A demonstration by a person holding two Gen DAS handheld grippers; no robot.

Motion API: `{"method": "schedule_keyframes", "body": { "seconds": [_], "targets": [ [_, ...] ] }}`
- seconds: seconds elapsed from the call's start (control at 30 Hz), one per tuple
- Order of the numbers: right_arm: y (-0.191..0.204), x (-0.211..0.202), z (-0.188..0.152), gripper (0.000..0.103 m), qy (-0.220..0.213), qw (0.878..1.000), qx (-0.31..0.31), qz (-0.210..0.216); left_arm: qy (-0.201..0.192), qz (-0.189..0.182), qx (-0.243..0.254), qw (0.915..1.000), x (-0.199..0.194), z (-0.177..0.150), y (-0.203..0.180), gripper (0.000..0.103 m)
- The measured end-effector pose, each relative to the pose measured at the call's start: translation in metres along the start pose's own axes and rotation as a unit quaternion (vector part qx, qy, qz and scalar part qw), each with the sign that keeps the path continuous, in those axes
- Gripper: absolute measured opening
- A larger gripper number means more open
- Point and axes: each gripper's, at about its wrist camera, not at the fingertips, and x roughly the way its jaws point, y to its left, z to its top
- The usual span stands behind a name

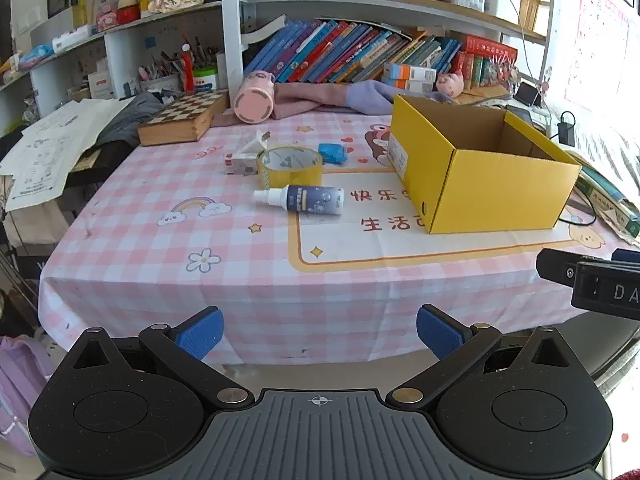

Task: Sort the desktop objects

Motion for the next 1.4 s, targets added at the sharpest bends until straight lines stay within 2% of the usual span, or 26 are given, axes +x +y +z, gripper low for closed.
{"method": "schedule_keyframes", "body": {
  "seconds": [0.77,1.4],
  "targets": [
    [0.011,0.004,0.001,0.101,0.002,1.000,-0.023,0.009,-0.004,-0.003,0.001,1.0000,0.002,0.002,0.000,0.103],
    [0.031,0.009,0.009,0.101,-0.005,0.999,-0.041,0.023,-0.011,0.011,-0.021,0.9997,0.004,0.006,0.022,0.103]
  ]
}}
